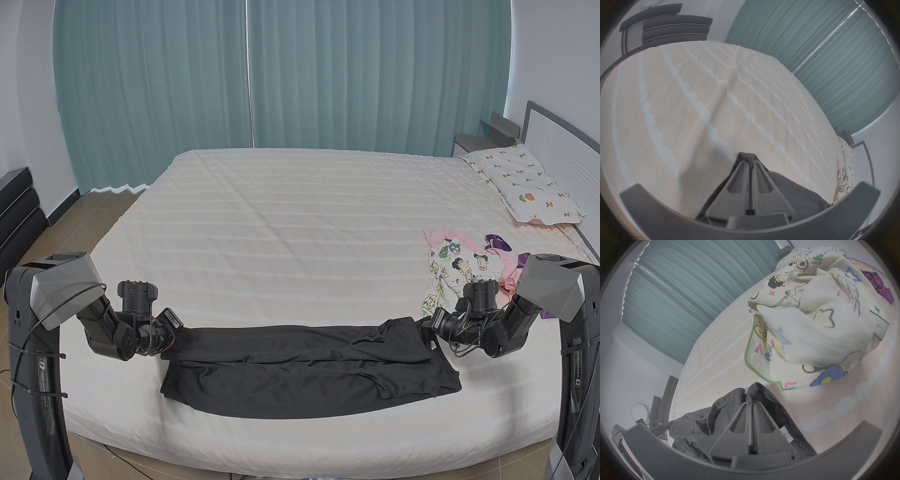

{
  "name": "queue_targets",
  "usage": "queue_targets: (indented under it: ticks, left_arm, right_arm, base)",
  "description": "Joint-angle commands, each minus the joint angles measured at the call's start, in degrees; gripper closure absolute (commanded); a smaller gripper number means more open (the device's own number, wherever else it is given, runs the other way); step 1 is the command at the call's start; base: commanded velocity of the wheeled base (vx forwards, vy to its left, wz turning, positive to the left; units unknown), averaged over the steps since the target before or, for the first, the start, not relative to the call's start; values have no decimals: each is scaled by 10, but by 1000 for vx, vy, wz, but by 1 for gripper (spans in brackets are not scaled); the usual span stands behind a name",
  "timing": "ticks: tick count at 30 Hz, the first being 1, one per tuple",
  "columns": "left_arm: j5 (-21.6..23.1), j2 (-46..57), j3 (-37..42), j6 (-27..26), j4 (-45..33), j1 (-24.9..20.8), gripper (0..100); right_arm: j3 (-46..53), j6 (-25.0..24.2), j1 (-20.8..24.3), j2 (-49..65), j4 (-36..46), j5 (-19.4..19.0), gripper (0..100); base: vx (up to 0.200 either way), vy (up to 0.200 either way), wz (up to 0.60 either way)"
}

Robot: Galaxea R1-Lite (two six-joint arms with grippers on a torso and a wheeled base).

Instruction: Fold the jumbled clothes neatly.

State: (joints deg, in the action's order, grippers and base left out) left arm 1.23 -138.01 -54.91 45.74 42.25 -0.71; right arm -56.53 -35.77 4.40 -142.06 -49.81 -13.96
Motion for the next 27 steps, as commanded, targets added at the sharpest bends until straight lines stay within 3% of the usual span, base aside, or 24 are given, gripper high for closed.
queue_targets:
  ticks: [1,16,19,27]
  left_arm:
    - [0,3,-4,17,2,3,100]
    - [1,1,-6,22,2,13,100]
    - [1,1,-3,21,3,13,100]
    - [1,0,1,19,3,13,100]
  right_arm:
    - [-4,-7,-3,0,-2,-1,100]
    - [-59,-93,-10,-16,-6,10,100]
    - [-82,-128,-13,-23,-2,10,100]
    - [-99,-130,-14,-32,4,19,100]
  base:
    - [0,0,0]
    - [0,0,0]
    - [0,0,0]
    - [0,0,0]
